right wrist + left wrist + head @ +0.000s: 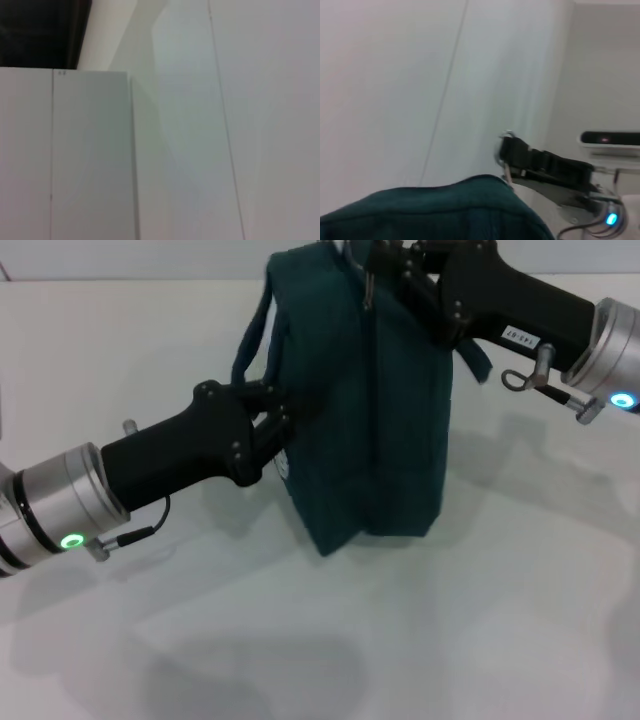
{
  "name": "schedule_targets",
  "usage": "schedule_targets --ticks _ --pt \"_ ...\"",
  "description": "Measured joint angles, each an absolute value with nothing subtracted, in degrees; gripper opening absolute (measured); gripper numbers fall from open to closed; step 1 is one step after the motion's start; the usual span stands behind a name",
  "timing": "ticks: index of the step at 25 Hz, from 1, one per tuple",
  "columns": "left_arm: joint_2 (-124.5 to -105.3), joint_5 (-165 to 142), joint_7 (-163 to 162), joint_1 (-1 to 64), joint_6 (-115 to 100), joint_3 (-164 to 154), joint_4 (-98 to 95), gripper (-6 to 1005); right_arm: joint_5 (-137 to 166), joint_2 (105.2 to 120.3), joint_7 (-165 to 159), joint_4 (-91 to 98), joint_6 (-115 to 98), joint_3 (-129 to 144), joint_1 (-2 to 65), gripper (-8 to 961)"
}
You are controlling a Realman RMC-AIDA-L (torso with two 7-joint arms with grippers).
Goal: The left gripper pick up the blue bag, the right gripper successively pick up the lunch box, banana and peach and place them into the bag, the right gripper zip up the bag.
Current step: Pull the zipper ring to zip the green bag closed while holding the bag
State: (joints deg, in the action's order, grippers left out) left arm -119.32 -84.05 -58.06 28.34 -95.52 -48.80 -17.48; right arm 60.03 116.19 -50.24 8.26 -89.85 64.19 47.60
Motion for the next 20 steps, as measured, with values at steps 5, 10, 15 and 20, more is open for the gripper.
schedule_targets --ticks 5,10,15,20 --pt "-119.27 -86.1 -59.1 28.0 -96.9 -49.4 -18.4 77 58.4 116.19 -50.4 8.3 -89.1 64.1 47.3 10" --pt "-119.31 -86.2 -59.4 27.8 -96.9 -49.1 -18.4 61 57.9 116.19 -50.5 8.6 -89.0 64.4 47.3 10" --pt "-119.25 -86.4 -59.6 27.9 -97.3 -49.3 -18.5 48 57.8 116.18 -50.6 8.8 -89.0 64.6 47.2 10" --pt "-119.18 -87.8 -59.9 27.8 -98.2 -49.5 -18.5 49 57.8 116.19 -51.6 8.9 -88.9 64.6 47.3 10"
